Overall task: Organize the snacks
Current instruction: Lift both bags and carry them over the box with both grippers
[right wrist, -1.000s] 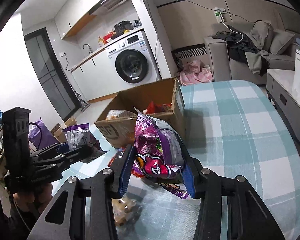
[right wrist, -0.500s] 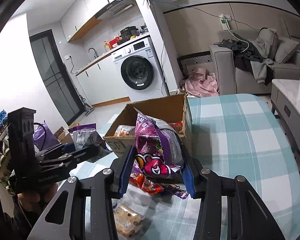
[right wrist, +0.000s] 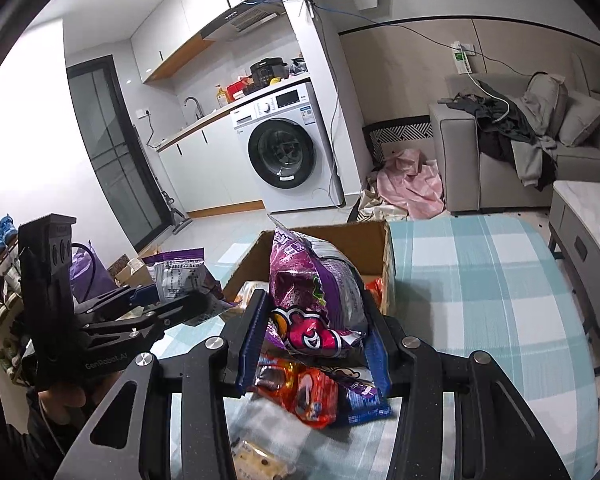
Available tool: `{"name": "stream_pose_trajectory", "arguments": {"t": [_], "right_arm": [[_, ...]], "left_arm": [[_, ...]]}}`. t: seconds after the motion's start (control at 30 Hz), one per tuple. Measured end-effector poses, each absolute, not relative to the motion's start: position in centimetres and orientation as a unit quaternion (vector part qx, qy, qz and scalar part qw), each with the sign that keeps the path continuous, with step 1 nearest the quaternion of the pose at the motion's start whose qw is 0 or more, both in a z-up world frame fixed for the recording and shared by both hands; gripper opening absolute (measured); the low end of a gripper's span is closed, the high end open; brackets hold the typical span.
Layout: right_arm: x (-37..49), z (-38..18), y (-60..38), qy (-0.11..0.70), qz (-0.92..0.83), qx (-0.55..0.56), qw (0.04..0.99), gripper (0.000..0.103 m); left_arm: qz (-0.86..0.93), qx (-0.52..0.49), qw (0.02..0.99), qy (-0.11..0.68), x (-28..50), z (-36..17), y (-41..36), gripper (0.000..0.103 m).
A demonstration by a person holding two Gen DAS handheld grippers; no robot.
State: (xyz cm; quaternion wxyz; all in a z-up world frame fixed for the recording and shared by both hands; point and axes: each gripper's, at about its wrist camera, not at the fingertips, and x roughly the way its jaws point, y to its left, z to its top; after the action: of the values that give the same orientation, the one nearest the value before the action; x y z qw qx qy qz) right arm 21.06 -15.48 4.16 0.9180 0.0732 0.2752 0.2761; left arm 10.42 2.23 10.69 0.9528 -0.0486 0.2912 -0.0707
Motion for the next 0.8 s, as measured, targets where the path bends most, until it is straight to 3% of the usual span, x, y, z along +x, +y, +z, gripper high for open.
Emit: {"name": "stream_pose_trajectory", "arguments": {"t": [0.8], "right_arm": [[27.6,4.1,-13.1,0.284,0.284,0.081,0.912,0.045]], "left_arm": [[-0.057,-0.053,0.954,0.290,17.7,10.9,3.5,0.059]]}}
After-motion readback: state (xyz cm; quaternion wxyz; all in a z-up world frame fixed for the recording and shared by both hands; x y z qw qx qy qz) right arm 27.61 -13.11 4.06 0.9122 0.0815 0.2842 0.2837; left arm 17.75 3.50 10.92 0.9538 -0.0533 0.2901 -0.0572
